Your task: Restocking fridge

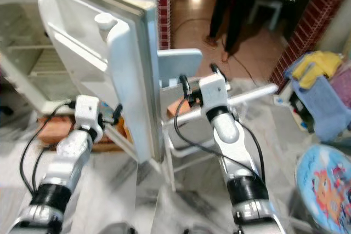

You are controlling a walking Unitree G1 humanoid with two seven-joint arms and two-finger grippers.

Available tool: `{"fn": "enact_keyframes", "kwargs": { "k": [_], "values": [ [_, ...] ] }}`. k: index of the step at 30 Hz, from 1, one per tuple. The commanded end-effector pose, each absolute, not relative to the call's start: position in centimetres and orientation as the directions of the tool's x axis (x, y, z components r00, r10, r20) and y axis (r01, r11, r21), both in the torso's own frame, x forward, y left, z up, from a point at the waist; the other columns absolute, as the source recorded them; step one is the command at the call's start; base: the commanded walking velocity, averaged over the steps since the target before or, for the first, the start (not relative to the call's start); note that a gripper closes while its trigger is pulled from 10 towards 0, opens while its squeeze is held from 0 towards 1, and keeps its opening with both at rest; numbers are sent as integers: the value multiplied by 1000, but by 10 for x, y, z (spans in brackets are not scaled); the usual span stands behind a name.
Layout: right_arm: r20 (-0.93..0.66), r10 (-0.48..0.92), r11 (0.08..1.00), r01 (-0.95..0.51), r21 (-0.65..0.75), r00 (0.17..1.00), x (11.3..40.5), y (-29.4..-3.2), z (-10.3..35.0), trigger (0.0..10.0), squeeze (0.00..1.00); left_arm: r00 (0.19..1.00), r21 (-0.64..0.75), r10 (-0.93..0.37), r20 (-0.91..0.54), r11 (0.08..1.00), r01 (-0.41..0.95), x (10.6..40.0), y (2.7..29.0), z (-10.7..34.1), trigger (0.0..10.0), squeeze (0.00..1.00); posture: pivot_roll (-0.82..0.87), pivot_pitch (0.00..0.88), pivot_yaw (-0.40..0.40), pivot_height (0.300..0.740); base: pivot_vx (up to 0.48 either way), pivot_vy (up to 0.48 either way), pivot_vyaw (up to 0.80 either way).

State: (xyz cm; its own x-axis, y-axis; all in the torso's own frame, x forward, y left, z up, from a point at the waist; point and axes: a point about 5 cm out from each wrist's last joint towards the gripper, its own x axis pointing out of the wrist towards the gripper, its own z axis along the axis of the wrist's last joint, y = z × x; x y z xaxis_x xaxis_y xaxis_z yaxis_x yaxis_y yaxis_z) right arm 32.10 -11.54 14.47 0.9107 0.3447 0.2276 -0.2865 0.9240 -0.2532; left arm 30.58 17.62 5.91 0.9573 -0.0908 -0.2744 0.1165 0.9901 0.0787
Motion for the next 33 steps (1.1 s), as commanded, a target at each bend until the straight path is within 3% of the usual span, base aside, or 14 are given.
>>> {"fn": "enact_keyframes", "kwargs": {
  "k": [1, 13, 19, 25, 27, 30, 33],
  "values": [
    [229, 359, 918, -297, -264, 905, 323, -116, 146, 10000, 0, 934, 47, -110, -340, 990, 134, 302, 172, 52, 10000, 0, 82, 0, -5, 740, 0, 0, 800],
    [225, 362, 913, -296, -280, 905, 341, -123, 157, 10000, 0, 825, -22, -221, -520, 969, 246, 279, 166, 33, 10000, 0, 104, 0, -8, 740, 0, 0, 800],
    [214, 346, 924, -292, -247, 913, 347, -126, 157, 10000, 0, 816, -23, -212, -537, 971, 237, 277, 167, 34, 10000, 0, 107, 0, -10, 740, 0, 0, 437],
    [217, 489, 872, -476, -116, 845, 345, -103, 163, 10000, 0, 802, -26, -228, -552, 966, 257, 276, 166, 34, 10000, 0, 104, 0, -4, 740, 0, 0, 0],
    [283, 613, 774, -633, -28, 737, 338, -66, 182, 10000, 0, 793, -26, -239, -561, 962, 272, 276, 165, 34, 10000, 0, 99, 0, 1, 740, 0, 0, 0],
    [291, 615, 776, -628, -60, 733, 338, -54, 187, 10000, 0, 791, -26, -241, -563, 961, 274, 276, 165, 34, 10000, 0, 99, 0, 1, 740, 0, 0, 0],
    [304, 642, 739, -673, -1, 704, 337, -35, 190, 10000, 0, 789, -23, -243, -564, 960, 279, 276, 164, 34, 10000, 0, 113, 0, -7, 740, 0, 0, 0]
  ]
}}
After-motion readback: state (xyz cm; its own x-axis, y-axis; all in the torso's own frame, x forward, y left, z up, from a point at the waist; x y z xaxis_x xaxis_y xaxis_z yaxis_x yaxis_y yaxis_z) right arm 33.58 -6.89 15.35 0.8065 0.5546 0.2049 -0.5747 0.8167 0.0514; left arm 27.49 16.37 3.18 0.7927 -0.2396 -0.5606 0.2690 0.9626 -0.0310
